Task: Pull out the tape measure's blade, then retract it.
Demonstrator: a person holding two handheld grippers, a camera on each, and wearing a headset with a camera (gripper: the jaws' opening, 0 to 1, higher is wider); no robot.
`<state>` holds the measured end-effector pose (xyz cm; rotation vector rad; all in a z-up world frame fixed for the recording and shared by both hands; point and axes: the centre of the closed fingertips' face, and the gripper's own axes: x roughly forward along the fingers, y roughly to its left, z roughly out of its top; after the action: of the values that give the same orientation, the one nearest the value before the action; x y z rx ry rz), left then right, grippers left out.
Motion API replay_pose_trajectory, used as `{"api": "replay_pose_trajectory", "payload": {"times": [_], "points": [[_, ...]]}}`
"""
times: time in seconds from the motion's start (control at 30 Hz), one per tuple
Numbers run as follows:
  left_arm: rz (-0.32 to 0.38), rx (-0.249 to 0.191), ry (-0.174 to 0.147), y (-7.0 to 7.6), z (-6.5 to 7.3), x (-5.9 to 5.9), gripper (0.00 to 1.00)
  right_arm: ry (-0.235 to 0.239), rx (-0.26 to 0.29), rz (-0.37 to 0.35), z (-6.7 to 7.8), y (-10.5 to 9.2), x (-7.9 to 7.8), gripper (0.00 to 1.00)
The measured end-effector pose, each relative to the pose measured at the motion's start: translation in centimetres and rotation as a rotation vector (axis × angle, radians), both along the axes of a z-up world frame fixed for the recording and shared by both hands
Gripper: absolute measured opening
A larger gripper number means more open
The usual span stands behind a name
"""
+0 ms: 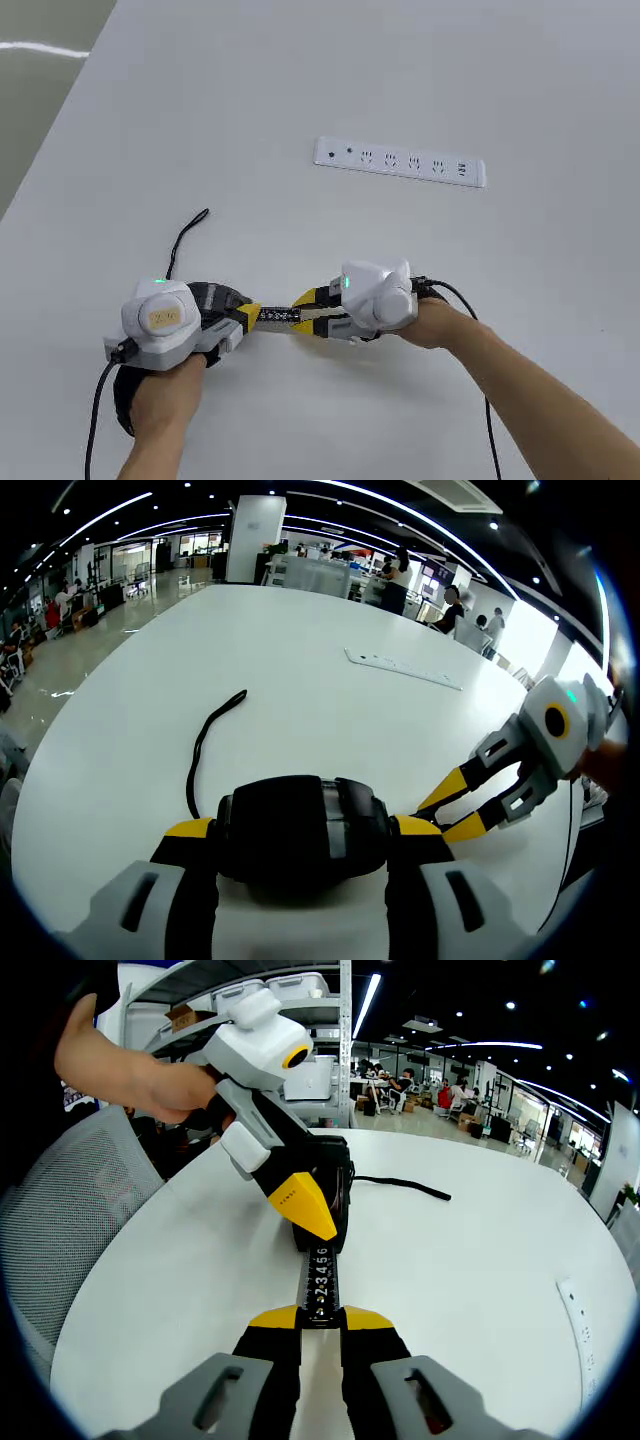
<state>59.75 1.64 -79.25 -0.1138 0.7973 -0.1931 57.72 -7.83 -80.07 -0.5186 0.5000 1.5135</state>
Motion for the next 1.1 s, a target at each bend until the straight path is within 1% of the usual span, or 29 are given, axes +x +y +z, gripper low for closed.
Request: {"api": "replay_pose_trajectory", "payload": {"times": [1.1], "points": [[-0.006,0.001,0.004,0.3,0.0,0.0,0.65,0.006,0.009,0.006,-0.1,1.9,0.0,0.14]]}}
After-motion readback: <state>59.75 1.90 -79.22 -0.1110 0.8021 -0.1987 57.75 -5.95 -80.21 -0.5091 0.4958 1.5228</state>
